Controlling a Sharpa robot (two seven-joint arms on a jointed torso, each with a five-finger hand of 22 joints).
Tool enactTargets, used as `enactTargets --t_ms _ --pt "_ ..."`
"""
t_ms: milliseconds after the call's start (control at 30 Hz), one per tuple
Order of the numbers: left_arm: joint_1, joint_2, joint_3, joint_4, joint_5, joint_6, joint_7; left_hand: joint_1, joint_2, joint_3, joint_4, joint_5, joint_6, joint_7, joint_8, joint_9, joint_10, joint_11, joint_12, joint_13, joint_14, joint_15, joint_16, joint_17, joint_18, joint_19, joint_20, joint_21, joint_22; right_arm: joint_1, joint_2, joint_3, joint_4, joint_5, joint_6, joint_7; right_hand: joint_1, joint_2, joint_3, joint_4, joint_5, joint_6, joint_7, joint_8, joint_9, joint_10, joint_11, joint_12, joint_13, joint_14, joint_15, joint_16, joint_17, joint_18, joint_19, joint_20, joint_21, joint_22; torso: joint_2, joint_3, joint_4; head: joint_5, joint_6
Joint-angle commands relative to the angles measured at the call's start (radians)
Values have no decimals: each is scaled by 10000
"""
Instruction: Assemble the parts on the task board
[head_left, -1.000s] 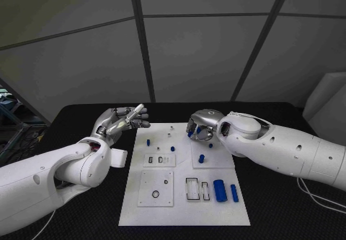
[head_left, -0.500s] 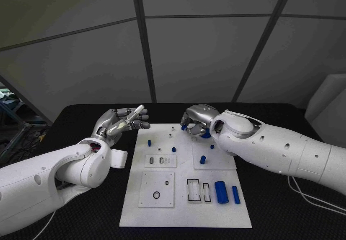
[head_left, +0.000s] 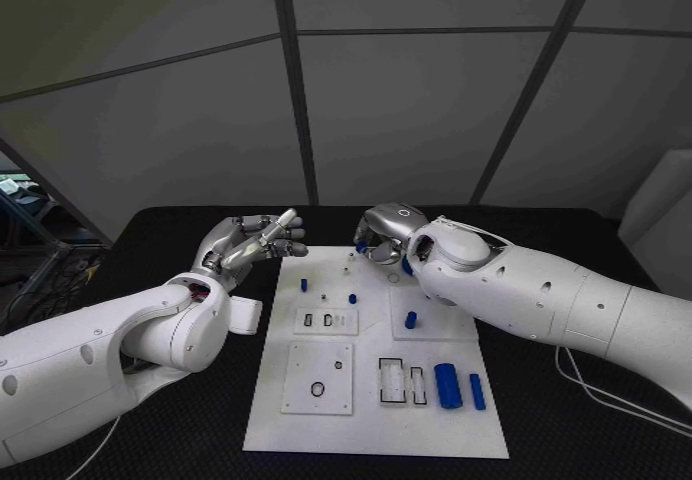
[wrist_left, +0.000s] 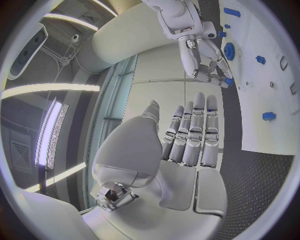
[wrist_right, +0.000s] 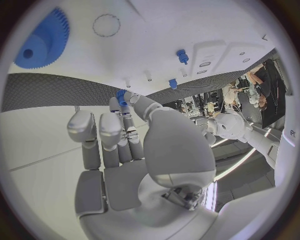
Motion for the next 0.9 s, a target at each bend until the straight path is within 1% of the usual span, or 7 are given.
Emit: enactTargets --t_ms 33,200,333,500,700,833,900 --pt "28 15 10 8 -75 129 35 58 5 -32 -14 -4 19 58 -62 -10 31 54 -65 -16 33 51 -38 16 -113 80 14 18 -14 34 131 4 -146 -41 12 147 -56 -72 -9 50 48 68 -2 -14 9 52 -3 -63 -4 251 -55 47 8 -79 75 3 61 9 7 7 -7 29 -13" --pt "41 16 11 16 -75 127 34 58 5 -32 -14 -4 19 58 -62 -10 31 54 -65 -16 33 51 -38 16 -113 80 14 18 -14 37 312 1 -301 -8 175 257 -61 -74 -7 56 45 64 -2 -18 8 47 -3 -67 -5 245 -53 36 -15 -77 67 4 60 3 11 22 -10 56 -27" --pt "50 16 12 24 -75 124 36 58 5 -32 -14 -4 19 58 -62 -10 31 54 -65 -16 33 51 -38 16 -113 80 14 18 -14 37 383 0 -365 0 276 299 -63 -76 -6 58 45 61 -2 -20 7 44 -3 -69 -5 245 -53 47 -2 -78 68 5 63 7 8 11 -2 54 -48" --pt "60 21 12 21 -75 109 44 58 5 -32 -14 -4 19 58 -62 -10 31 54 -65 -16 33 51 -38 16 -113 80 14 18 -14 38 512 -2 -477 1 512 286 -69 -78 -6 64 45 56 -1 -24 6 39 -1 -73 -6 243 -52 57 7 -76 61 6 62 2 18 25 -11 93 -64" --pt "66 35 12 29 -74 101 55 80 6 -31 -32 -4 31 55 -72 -9 43 52 -80 -15 34 51 -55 32 -113 81 16 12 -21 38 633 -6 -616 -22 791 240 -81 -78 0 81 37 42 4 -36 2 20 5 -84 -9 232 -48 54 -14 -74 47 9 62 -4 22 24 -6 66 -92" --pt "73 36 13 37 -74 93 62 80 6 -31 -32 -4 31 55 -72 -9 43 52 -80 -15 34 51 -55 32 -113 81 16 12 -21 38 702 -11 -716 -64 936 178 -80 -77 5 84 32 33 6 -42 0 8 7 -90 -10 226 -46 54 -20 -71 34 10 58 -15 27 27 -12 83 -90" --pt "77 37 13 44 -74 93 63 80 6 -31 -32 -4 31 55 -72 -9 43 52 -80 -15 34 51 -55 32 -113 81 16 12 -21 38 730 -13 -768 -118 980 158 -86 -81 7 91 24 22 9 -49 -2 -6 12 -96 -12 220 -43 56 -24 -72 30 12 61 -12 21 26 -13 82 -112"
